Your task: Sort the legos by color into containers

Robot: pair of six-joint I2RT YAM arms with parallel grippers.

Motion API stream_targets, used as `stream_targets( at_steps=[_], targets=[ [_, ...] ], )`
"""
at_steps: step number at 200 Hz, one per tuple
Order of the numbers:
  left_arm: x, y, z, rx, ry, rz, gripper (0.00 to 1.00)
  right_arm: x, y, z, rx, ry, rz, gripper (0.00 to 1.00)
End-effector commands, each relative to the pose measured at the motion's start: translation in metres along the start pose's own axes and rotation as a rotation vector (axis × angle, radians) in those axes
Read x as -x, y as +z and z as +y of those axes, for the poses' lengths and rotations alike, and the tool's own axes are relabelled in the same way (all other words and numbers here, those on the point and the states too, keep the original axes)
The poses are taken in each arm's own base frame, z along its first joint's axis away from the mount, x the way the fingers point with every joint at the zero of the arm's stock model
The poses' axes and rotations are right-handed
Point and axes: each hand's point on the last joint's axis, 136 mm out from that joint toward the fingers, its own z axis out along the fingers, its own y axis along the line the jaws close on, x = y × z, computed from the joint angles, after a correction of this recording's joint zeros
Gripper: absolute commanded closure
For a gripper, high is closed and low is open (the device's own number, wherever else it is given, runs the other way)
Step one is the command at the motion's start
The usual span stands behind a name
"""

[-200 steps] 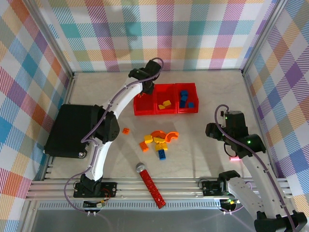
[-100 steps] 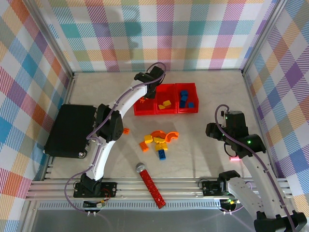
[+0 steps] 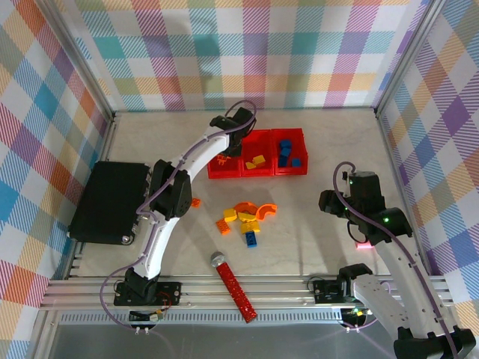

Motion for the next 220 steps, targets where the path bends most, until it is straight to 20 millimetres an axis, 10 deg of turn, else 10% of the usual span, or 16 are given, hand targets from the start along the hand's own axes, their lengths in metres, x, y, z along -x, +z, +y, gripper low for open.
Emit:
stream_targets(
  at_steps=[1,128,220],
  targets=[
    [-0.011,0.016,0.001,0.006,-0.015,0.041,0.73,0.001,-0.002,-0.001,0.001,-0.008,-0.013,0.34],
    [-0.007,0.005,-0.001,-0.069,-0.049,-0.043,0.43,0.001,-0.006,-0.003,-0.003,-0.007,-0.026,0.33],
    [0.045,-0.104,0.020,-0.153,-0.077,-0.367,0.40,0.002,-0.008,-0.001,0.003,-0.004,-0.018,0.32]
  ],
)
